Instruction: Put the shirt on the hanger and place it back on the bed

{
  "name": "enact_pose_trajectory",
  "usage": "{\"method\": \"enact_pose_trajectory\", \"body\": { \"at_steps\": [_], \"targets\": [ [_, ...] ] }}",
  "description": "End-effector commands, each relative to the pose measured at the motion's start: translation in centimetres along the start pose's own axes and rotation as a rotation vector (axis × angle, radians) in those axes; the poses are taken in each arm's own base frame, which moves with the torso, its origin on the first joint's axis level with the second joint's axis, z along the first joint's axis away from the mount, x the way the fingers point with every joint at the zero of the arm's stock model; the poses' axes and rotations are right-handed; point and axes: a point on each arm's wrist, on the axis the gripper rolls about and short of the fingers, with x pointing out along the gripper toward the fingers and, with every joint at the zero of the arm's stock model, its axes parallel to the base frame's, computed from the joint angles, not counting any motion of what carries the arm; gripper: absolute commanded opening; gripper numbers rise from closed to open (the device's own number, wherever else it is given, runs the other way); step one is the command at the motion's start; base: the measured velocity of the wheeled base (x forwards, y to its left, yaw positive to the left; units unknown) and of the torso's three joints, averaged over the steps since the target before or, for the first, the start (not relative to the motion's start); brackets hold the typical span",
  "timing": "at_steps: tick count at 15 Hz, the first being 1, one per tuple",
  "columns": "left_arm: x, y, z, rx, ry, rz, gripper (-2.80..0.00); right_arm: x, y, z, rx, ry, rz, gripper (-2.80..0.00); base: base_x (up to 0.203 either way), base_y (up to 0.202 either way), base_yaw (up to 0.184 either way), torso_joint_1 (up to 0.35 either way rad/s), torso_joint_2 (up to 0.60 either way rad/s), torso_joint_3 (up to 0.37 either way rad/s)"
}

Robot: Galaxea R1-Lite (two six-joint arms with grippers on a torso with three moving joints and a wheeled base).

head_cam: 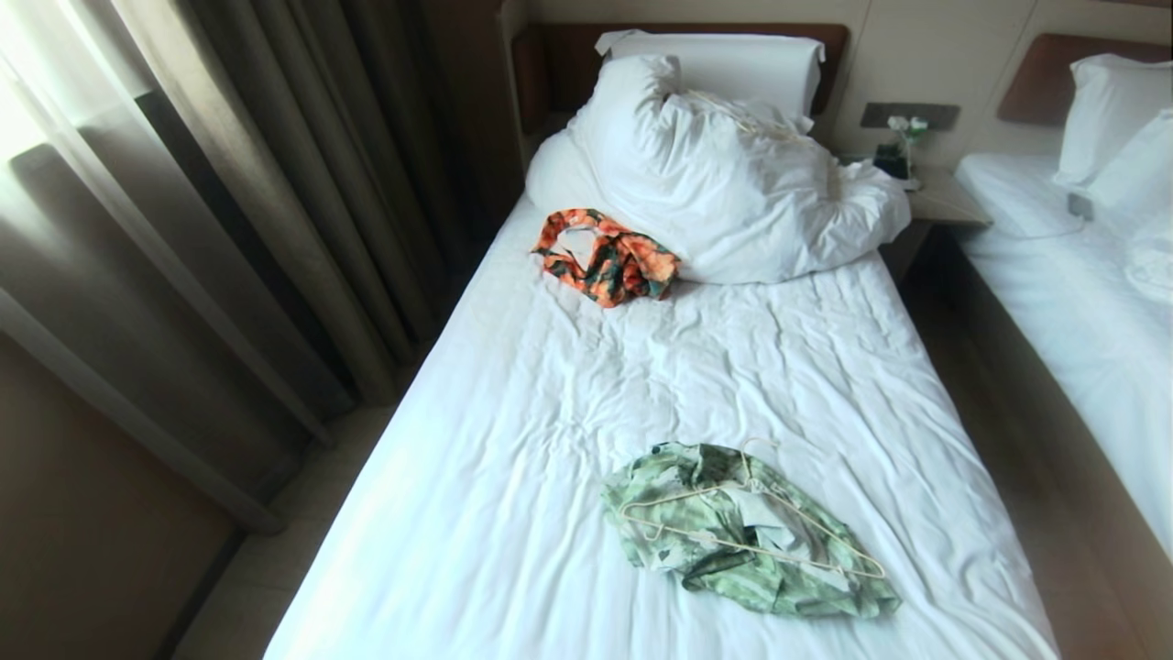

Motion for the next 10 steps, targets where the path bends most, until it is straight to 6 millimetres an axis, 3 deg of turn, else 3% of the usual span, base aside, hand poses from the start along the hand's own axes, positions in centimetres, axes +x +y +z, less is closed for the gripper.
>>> {"method": "enact_pose_trajectory", "body": {
  "at_steps": [1,10],
  "targets": [
    [0.01,0.00,0.00,0.000,0.001,0.001,-2.80,0.09,0.01,-0.29,-0.001,0.011,0.001,-2.80,0.000,0.000,0.000,-0.122,0.32,0.184],
    [0.02,0.00,-0.04,0.000,0.003,0.001,-2.80,0.09,0.01,-0.29,-0.004,0.011,0.001,-2.80,0.000,0.000,0.000,-0.130,0.32,0.184]
  ]
}}
